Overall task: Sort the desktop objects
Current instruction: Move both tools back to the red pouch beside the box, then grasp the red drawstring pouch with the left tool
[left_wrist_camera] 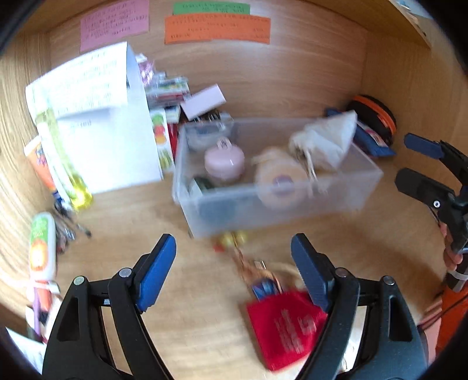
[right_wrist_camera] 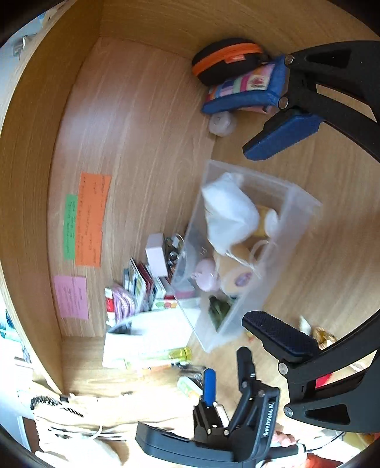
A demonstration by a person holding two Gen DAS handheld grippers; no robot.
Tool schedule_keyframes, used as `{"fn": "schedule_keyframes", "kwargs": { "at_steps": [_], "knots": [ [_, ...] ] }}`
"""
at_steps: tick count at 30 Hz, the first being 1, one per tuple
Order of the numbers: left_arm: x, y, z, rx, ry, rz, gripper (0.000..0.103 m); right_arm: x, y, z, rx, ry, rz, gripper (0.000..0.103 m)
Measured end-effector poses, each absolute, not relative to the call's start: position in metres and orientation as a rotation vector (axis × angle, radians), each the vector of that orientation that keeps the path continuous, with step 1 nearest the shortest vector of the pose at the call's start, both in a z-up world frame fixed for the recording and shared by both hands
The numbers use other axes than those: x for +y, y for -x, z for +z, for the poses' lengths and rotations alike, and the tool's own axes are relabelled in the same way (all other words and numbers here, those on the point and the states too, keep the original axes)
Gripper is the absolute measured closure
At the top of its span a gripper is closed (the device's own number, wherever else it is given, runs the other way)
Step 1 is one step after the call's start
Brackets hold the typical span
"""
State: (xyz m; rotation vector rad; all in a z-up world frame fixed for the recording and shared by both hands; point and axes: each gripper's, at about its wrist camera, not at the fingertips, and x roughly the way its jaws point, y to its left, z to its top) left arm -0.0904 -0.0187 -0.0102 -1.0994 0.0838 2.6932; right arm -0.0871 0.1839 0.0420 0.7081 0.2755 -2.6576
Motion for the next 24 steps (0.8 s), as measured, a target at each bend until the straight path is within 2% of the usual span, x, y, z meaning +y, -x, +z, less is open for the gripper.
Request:
{"fn": "schedule_keyframes", "kwargs": {
  "at_steps": [4, 20, 23, 24],
  "knots": [
    [-0.015, 0.074, -0.025, 0.049, 1.141, 2.634, 0.014, 0.182, 0.072, 0.03, 0.252, -0.741, -2.633, 0.0],
    [0.013, 0.053, -0.064, 0.054, 1.198, 2.557, 0.014, 0.185, 0.062, -0.005, 0.154, -0.913, -2.586, 0.0],
    [0.011, 0.048, -0.067, 0.026, 1.193, 2.537, 0.025, 0.181, 0.063, -0.01, 0.141, -0.937, -2.568, 0.0],
    [0.011, 0.045, -0.067, 0.031, 1.18, 2.542, 0.033, 0.179, 0.064, -0.012, 0.142, -0.947, -2.561, 0.0]
  ]
}}
